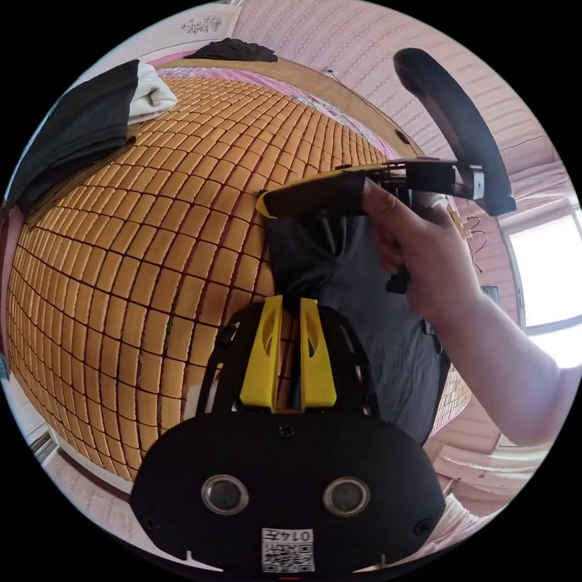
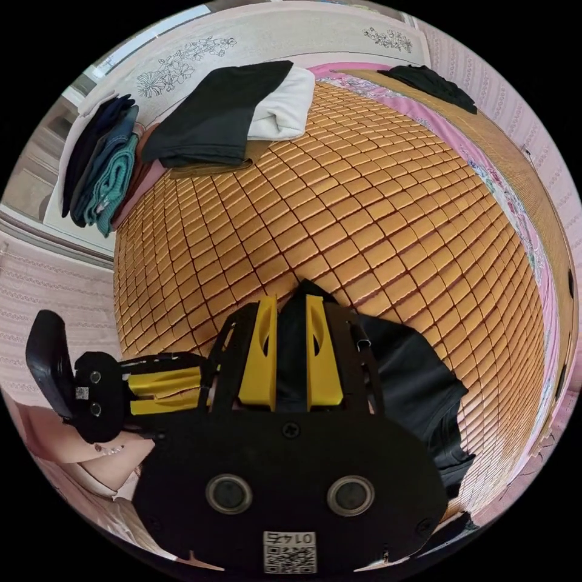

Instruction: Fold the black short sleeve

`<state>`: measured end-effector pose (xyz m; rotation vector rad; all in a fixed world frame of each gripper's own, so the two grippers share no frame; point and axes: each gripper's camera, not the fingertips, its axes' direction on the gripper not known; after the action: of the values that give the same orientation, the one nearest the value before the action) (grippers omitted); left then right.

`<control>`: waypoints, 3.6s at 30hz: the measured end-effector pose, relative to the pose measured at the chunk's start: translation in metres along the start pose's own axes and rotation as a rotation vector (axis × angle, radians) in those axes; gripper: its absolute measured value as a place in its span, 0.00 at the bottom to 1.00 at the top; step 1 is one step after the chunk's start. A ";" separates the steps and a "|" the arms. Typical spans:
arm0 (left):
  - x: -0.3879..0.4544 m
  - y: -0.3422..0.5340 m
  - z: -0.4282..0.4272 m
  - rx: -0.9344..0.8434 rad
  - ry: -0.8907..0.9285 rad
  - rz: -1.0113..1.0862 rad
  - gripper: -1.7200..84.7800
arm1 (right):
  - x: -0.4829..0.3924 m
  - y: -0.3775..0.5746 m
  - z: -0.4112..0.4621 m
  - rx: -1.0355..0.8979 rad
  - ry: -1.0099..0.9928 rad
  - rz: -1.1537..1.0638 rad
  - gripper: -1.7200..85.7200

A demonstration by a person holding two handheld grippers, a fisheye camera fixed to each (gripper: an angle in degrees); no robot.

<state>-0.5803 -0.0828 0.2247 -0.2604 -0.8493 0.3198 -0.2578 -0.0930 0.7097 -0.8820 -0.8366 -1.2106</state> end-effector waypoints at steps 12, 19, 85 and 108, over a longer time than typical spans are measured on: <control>0.013 0.025 -0.035 0.159 -0.018 0.300 0.09 | 0.043 0.146 -0.091 0.330 -0.005 0.377 0.04; 0.023 0.026 -0.022 0.037 0.046 0.388 0.11 | 0.079 0.266 -0.059 0.221 -0.090 0.636 0.11; 0.026 -0.007 -0.057 0.022 0.206 0.601 0.01 | 0.055 0.692 0.096 0.502 -0.132 0.566 0.03; -0.012 0.215 -0.040 -0.099 0.061 0.490 0.05 | -0.124 0.813 0.229 0.243 0.007 0.758 0.07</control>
<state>-0.5943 0.1072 0.1159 -0.5698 -0.7341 0.7237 0.5080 0.2689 0.6025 -0.8761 -0.5430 -0.4390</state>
